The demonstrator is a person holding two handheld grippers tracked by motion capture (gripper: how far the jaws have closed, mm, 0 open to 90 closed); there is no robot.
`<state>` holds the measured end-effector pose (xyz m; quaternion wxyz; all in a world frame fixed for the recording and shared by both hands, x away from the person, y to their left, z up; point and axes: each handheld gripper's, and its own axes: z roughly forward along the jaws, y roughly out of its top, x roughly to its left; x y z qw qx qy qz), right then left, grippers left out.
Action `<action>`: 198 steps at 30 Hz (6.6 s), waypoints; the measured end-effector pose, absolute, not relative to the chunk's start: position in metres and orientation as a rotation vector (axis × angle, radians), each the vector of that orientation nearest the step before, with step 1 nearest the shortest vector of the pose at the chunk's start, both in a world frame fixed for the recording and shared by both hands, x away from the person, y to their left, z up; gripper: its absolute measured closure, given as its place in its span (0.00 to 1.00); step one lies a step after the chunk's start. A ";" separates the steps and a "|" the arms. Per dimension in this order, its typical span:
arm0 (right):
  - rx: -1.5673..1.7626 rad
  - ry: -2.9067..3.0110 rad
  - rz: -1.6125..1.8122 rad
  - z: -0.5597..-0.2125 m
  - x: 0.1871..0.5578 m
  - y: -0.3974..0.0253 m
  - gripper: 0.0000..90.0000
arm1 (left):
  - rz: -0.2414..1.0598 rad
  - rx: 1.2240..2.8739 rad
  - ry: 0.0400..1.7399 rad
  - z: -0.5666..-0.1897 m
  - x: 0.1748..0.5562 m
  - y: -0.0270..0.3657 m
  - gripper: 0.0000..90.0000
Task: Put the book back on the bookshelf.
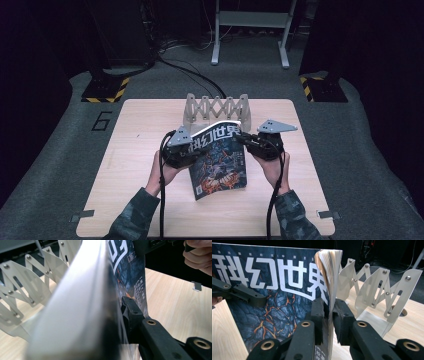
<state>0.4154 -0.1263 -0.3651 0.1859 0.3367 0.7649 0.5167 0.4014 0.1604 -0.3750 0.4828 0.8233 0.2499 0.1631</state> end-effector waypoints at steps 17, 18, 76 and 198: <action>0.903 2.115 1.495 -0.367 0.412 -0.130 0.86 | 0.525 2.021 0.513 -0.371 0.395 0.160 0.89; 0.904 2.115 1.497 -0.367 0.412 -0.131 0.86 | 0.524 2.025 0.504 -0.371 0.396 0.161 0.89; 0.951 2.101 1.474 -0.373 0.412 -0.134 0.73 | 0.457 2.178 0.414 -0.319 0.418 0.148 0.87; 1.348 2.155 0.949 -0.529 0.450 -0.159 0.09 | 0.710 2.061 0.846 -0.274 0.457 0.192 0.91</action>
